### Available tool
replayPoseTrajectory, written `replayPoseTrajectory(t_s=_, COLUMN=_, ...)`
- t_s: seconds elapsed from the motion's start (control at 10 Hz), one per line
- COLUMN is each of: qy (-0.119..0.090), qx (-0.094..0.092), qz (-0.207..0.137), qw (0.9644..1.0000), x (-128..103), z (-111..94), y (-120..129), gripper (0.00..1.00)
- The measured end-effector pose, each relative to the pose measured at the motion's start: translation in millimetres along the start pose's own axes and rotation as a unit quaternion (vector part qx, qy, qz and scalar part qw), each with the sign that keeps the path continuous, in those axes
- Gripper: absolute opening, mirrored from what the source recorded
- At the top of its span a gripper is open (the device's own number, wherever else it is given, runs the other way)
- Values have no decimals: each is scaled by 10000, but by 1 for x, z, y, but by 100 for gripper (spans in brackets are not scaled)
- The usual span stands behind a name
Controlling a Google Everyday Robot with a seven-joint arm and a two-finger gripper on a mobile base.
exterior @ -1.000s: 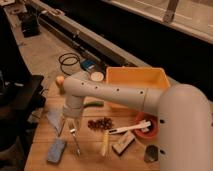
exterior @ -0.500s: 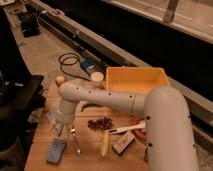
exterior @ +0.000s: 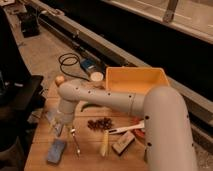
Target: Place sponge in paper cup
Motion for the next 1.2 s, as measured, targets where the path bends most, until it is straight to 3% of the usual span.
replayPoseTrajectory(t_s=0.6, qy=-531, qx=47, qz=261, qw=9982, x=0, z=53, y=5, gripper=65)
replayPoseTrajectory(t_s=0.8, qy=-661, qx=-54, qz=372, qw=9971, x=0, z=67, y=5, gripper=65)
replayPoseTrajectory(t_s=1.0, qy=-705, qx=-236, qz=561, qw=9957, x=1, z=74, y=5, gripper=54)
replayPoseTrajectory(t_s=1.2, qy=-691, qx=-277, qz=569, qw=9956, x=1, z=74, y=6, gripper=31)
